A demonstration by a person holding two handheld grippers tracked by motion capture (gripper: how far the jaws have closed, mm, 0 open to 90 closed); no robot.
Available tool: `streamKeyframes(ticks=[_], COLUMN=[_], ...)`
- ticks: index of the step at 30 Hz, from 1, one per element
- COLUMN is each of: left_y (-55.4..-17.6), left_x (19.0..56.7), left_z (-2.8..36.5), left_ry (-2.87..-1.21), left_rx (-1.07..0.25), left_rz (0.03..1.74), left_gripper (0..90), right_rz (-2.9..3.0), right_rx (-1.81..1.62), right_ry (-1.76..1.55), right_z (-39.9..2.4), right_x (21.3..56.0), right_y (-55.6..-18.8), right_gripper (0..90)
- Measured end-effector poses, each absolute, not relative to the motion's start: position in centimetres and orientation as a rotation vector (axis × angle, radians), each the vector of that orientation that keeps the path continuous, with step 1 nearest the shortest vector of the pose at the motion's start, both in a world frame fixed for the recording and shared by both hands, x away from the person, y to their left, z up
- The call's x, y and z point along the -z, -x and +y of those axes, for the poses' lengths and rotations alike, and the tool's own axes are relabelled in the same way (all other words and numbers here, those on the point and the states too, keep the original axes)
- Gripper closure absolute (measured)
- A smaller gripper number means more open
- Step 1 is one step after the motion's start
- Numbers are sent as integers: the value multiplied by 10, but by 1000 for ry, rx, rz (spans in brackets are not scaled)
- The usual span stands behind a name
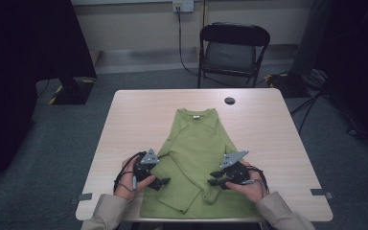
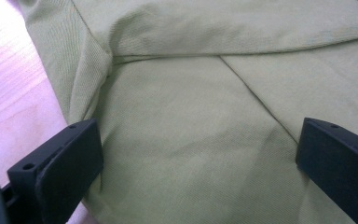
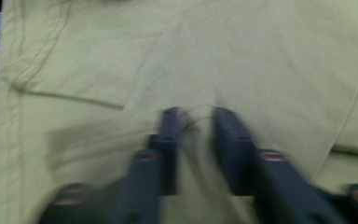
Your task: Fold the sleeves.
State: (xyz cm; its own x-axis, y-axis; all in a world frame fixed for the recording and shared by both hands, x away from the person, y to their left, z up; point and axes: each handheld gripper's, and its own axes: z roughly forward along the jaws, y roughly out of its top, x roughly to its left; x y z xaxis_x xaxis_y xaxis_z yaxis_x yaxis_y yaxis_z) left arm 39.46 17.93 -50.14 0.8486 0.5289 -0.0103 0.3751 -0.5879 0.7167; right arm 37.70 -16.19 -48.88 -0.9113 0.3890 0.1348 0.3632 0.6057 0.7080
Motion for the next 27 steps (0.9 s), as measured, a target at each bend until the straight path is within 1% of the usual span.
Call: streamKeyframes(ticks=[1, 2, 5, 9, 13, 14, 15, 17, 18, 19, 20, 21, 22, 23, 24, 25, 26, 27], left_y=[-395, -395, -395, -395, -395, -395, -395, -395, -395, -395, -395, -395, -395, -395, -395, -395, -395, -395], left_x=[501, 501, 501, 501, 501, 501, 501, 501, 501, 501, 501, 501, 501, 501, 501, 501, 501, 501], left_z=[179, 179, 179, 179, 179, 179, 179, 179, 179, 179, 179, 179, 179, 179, 179, 179, 179, 179], left_ry=[-2265, -2266, -2265, -2265, -2265, -2265, -2266, -2266, -2266, -2266, -2266, -2266, -2266, -2266, -2266, -2266, -2266, -2266], left_rx=[-262, -262, -262, -261, -261, -261, -261, -262, -261, -261, -261, -261, -261, -261, -261, -261, -261, -261], left_rz=[653, 653, 653, 652, 653, 653, 653, 653, 653, 653, 653, 653, 653, 654, 653, 653, 653, 653], left_gripper=[0, 0, 0, 0, 0, 0, 0, 0, 0, 0, 0, 0, 0, 0, 0, 0, 0, 0], right_rz=[2804, 2807, 2774, 2732, 2725, 2713, 2706, 2679, 2662, 2641, 2614, 2593, 2581, 2574, 2556, 2547, 2544, 2528], right_rx=[-1217, -1216, -1255, -1282, -1299, -1296, -1308, -1324, -1309, -1315, -1314, -1301, -1300, -1288, -1256, -1222, -1200, -1179], right_ry=[-646, -645, -627, -644, -653, -664, -672, -708, -718, -728, -772, -820, -829, -839, -865, -889, -904, -918], right_z=[-164, -166, -179, -200, -222, -226, -232, -241, -246, -251, -255, -258, -261, -263, -263, -264, -264, -265], right_x=[488, 488, 483, 479, 480, 480, 480, 478, 477, 476, 475, 475, 475, 476, 478, 480, 483, 487], right_y=[-376, -375, -364, -351, -336, -333, -330, -326, -325, -325, -327, -331, -335, -339, -344, -350, -356, -361], right_gripper=[821, 844, 855, 822, 750, 710, 693, 575, 559, 478, 351, 284, 276, 218, 128, 87, 80, 49])
